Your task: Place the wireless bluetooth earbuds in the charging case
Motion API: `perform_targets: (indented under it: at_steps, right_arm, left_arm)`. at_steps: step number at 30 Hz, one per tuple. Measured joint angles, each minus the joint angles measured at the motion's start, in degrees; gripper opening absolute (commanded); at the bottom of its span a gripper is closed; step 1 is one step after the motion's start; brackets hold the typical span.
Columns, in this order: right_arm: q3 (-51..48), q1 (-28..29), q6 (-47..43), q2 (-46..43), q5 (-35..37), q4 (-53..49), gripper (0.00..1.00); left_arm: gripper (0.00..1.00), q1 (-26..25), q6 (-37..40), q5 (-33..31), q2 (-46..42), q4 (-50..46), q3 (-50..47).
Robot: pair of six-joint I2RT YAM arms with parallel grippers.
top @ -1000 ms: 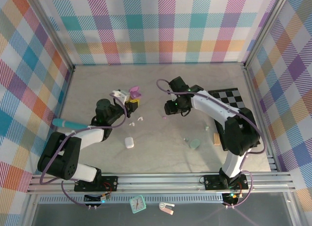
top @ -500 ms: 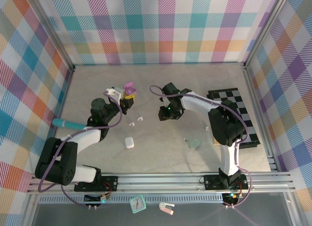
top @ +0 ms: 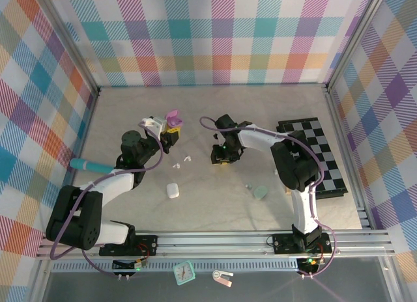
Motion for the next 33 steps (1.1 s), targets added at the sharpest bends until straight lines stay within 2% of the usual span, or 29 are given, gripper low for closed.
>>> perform_targets:
  at_steps: [9,22,24,27,33]
  right_arm:
    - [0.28,-0.35,-0.02,0.02,1.55,0.15,0.33]
    - [5.92,-2.86,-0.24,3.30,5.42,0.98,0.34]
    - [5.90,-2.86,-0.22,3.30,5.57,1.14,0.36]
    - [5.18,-2.86,0.02,2.95,5.62,2.21,0.44]
    - [-0.94,-3.37,3.30,-1.05,5.20,6.51,0.52]
  left_arm:
    - [0.32,-0.02,0.22,0.13,-0.20,-0.15,0.17]
    - [0.32,0.00,0.22,0.13,-0.20,-0.15,0.17]
    - [0.32,0.00,0.22,0.13,-0.20,-0.13,0.17]
    - [0.32,0.00,0.20,0.13,-0.20,-0.13,0.17]
    - [0.32,0.00,0.22,0.20,-0.20,-0.13,0.17]
